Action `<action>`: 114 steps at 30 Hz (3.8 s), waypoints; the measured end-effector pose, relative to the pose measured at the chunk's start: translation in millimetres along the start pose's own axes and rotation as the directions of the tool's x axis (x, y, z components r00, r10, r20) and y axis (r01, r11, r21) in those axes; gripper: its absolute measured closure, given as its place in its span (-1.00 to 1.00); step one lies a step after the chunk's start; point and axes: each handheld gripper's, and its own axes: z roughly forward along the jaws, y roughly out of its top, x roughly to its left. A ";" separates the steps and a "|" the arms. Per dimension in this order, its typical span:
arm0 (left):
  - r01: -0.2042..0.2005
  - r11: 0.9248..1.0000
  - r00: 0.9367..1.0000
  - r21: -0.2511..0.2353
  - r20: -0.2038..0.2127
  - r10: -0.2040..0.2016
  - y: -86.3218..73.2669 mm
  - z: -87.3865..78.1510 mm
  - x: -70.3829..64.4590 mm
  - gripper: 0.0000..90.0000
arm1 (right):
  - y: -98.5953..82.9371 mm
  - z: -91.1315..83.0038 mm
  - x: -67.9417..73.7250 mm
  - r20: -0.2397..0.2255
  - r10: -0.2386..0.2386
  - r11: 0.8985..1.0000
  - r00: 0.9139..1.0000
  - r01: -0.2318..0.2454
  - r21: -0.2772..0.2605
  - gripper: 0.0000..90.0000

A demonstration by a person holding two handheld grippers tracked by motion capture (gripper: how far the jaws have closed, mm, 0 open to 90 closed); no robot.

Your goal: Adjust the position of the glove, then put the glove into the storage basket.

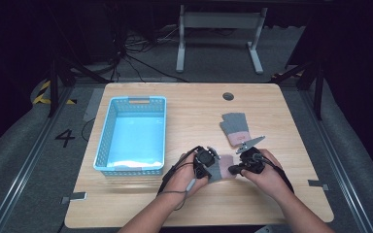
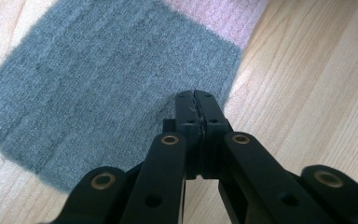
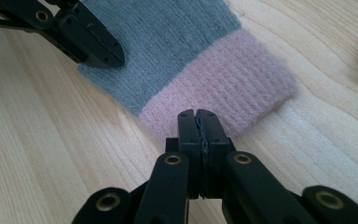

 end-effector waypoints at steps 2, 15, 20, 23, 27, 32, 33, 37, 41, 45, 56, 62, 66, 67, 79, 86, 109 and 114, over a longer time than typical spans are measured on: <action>0.002 1.000 1.000 0.000 0.003 -0.002 -0.4 -0.2 0.6 0.98 | 0.2 0.0 0.2 0.000 -0.002 1.000 1.000 0.002 0.001 1.00; 0.010 0.999 1.000 -0.035 -0.010 -0.011 -1.9 -9.3 0.1 0.87 | 0.0 -2.3 3.3 -0.002 -0.004 1.000 1.000 0.004 0.005 1.00; 0.022 0.997 1.000 -0.077 -0.013 -0.023 -3.3 -25.3 0.1 0.80 | 0.6 -10.9 3.5 0.008 -0.001 1.000 1.000 0.002 -0.023 0.94; 0.021 0.996 1.000 -0.090 -0.013 -0.022 -4.4 -34.7 0.7 0.77 | 0.9 -16.7 3.3 0.016 -0.002 0.999 1.000 0.003 -0.045 0.90; 0.028 0.994 1.000 -0.109 -0.010 -0.029 -6.3 -46.9 2.1 0.73 | 0.9 -25.3 1.4 0.025 0.008 0.998 1.000 -0.007 -0.067 0.87; 0.033 0.992 0.999 -0.123 -0.012 -0.034 -9.8 -59.9 5.0 0.67 | -0.8 -35.4 -2.8 0.037 0.037 0.995 0.999 -0.034 -0.094 0.83; 0.038 0.991 0.999 -0.127 -0.012 -0.040 -10.7 -61.8 5.8 0.67 | -1.0 -36.6 -3.5 0.037 0.036 0.995 0.999 -0.032 -0.096 0.83; 0.037 0.991 0.999 -0.126 -0.011 -0.039 -13.3 -67.0 9.2 0.64 | -1.3 -41.6 -6.3 0.041 0.045 0.993 0.998 -0.041 -0.109 0.81; 0.036 0.991 0.999 -0.130 -0.011 -0.038 -15.8 -73.2 10.9 0.57 | -0.3 -46.3 -8.7 0.042 0.064 0.991 0.997 -0.059 -0.122 0.74; 0.036 0.989 0.999 -0.143 -0.009 -0.038 -18.9 -81.4 12.0 0.54 | 4.0 -50.3 -11.2 0.044 0.082 0.989 0.996 -0.076 -0.128 0.68; 0.051 0.987 0.999 -0.152 -0.006 -0.053 -26.4 -96.8 16.2 0.50 | 21.6 -60.7 -28.2 0.064 0.133 0.983 0.989 -0.123 -0.137 0.57; 0.061 0.987 0.998 -0.151 -0.012 -0.063 -29.3 -102.1 19.0 0.48 | 31.5 -61.2 -38.3 0.082 0.159 0.981 0.984 -0.148 -0.129 0.53; 0.071 0.986 0.997 -0.149 -0.007 -0.072 -30.7 -103.5 20.5 0.48 | 38.1 -61.1 -47.3 0.098 0.185 0.978 0.978 -0.173 -0.116 0.52; 0.069 0.987 0.997 -0.147 -0.008 -0.070 -30.9 -103.6 20.9 0.48 | 39.5 -61.0 -49.4 0.100 0.193 0.977 0.976 -0.182 -0.111 0.52; 0.076 0.985 0.997 -0.155 -0.014 -0.079 -35.1 -105.6 22.3 0.46 | 56.9 -51.7 -74.3 0.131 0.252 0.966 0.959 -0.242 -0.085 0.46; 0.089 0.981 0.996 -0.170 -0.007 -0.091 -45.0 -111.5 21.5 0.46 | 68.0 -35.9 -93.1 0.167 0.287 0.958 0.943 -0.282 -0.050 0.40; 0.115 0.978 0.992 -0.172 -0.023 -0.120 -56.0 -114.0 24.2 0.45 | 81.5 12.4 -136.5 0.267 0.384 0.913 0.884 -0.407 0.037 0.27; 0.112 0.978 0.993 -0.176 -0.027 -0.119 -55.1 -114.3 25.1 0.45 | 81.6 20.3 -140.2 0.278 0.420 0.893 0.864 -0.448 0.043 0.26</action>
